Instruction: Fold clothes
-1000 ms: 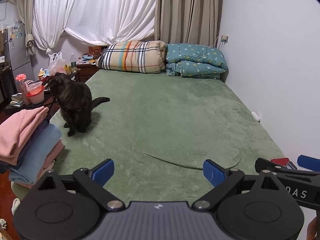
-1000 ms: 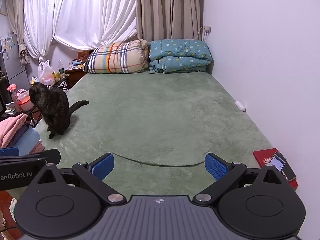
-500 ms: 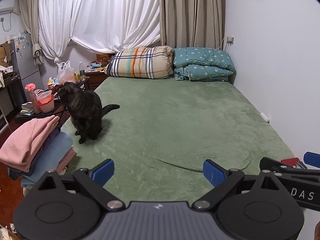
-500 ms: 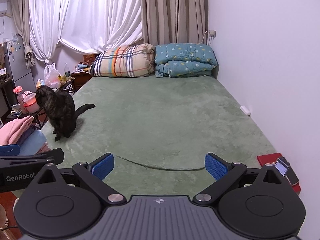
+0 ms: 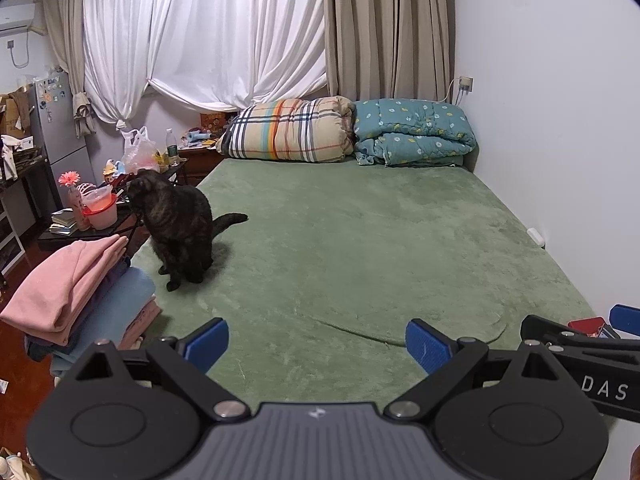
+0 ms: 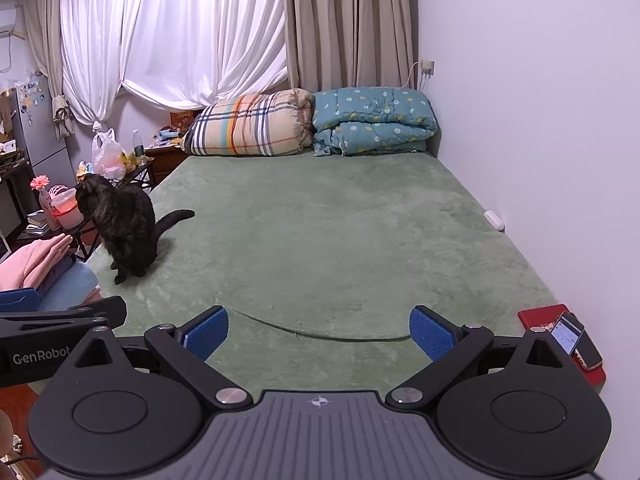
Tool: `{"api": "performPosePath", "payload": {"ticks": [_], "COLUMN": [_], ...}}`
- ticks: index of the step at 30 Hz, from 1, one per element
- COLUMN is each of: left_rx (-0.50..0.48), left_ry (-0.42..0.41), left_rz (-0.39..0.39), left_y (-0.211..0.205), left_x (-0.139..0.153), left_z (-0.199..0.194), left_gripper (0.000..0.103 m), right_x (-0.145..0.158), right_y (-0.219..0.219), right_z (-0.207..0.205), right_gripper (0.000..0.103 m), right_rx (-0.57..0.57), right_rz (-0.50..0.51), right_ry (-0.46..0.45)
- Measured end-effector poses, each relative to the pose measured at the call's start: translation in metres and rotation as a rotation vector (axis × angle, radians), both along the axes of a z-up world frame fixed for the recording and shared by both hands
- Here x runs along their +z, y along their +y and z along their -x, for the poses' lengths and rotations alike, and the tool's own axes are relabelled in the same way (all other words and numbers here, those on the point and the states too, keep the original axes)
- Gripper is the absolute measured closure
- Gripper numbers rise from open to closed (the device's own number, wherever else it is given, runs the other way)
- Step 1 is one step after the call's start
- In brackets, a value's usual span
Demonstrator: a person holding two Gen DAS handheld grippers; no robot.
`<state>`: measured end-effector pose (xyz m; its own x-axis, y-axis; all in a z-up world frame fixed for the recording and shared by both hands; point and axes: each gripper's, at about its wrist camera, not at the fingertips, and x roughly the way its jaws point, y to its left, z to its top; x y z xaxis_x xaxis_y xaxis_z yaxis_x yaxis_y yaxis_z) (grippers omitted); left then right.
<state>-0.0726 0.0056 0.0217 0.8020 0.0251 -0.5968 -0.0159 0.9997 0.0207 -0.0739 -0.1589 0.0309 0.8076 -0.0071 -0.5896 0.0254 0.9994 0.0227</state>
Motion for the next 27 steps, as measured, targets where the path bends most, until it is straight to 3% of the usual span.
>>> {"api": "performPosePath", "payload": {"ticks": [27], "left_rx": [0.01], "left_ry": [-0.002], "left_rz": [0.007], "left_y": [0.009], "left_x": [-0.0018], "left_z": [0.0021], "left_gripper": [0.007], "right_x": [0.0029], "right_y": [0.0007], "right_z": [-0.0025], "right_gripper": [0.005], "right_rx": [0.004], "right_rz": [0.002], "right_ry": [0.0]}}
